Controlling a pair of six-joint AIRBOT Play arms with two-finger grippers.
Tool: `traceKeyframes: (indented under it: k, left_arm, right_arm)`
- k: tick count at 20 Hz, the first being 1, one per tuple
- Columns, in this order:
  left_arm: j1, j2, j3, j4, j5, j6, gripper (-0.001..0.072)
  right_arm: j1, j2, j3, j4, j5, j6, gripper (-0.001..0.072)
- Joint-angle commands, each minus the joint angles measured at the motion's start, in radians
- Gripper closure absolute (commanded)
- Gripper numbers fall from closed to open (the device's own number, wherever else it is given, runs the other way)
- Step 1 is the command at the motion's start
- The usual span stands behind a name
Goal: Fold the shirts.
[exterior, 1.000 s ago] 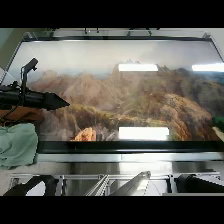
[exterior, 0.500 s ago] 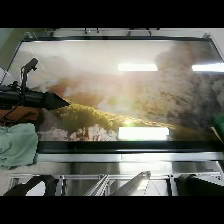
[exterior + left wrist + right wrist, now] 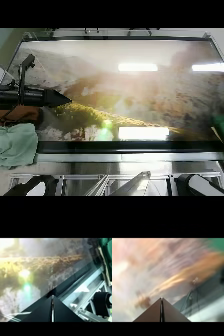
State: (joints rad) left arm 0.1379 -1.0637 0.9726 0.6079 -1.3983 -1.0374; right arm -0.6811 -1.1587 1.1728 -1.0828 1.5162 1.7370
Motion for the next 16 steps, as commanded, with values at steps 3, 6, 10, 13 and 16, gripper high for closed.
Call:
traceKeyframes:
  k: [3,6,10,13,16]
  left_arm:
    - [-0.085,0.276,-0.306,-0.006,0.04,-0.004,0.0703]
    - [-0.117,0.42,-0.503,-0.006,0.083,-0.03,0.0701]
    - [-0.114,0.529,-0.602,-0.008,0.093,-0.048,0.07]
    - [-0.114,0.578,-0.602,-0.007,0.092,-0.048,0.0701]
    - [-0.114,0.637,-0.602,-0.006,0.109,-0.048,0.0701]
  right_arm:
    - [0.579,0.315,-0.605,0.22,-0.388,-0.147,0.0698]
    - [0.738,0.401,-0.741,0.303,-0.481,-0.192,0.0698]
    - [0.756,0.402,-0.74,0.375,-0.49,-0.193,0.0696]
    - [0.757,0.402,-0.741,0.381,-0.491,-0.193,0.0696]
    - [0.758,0.396,-0.742,0.37,-0.504,-0.261,0.0696]
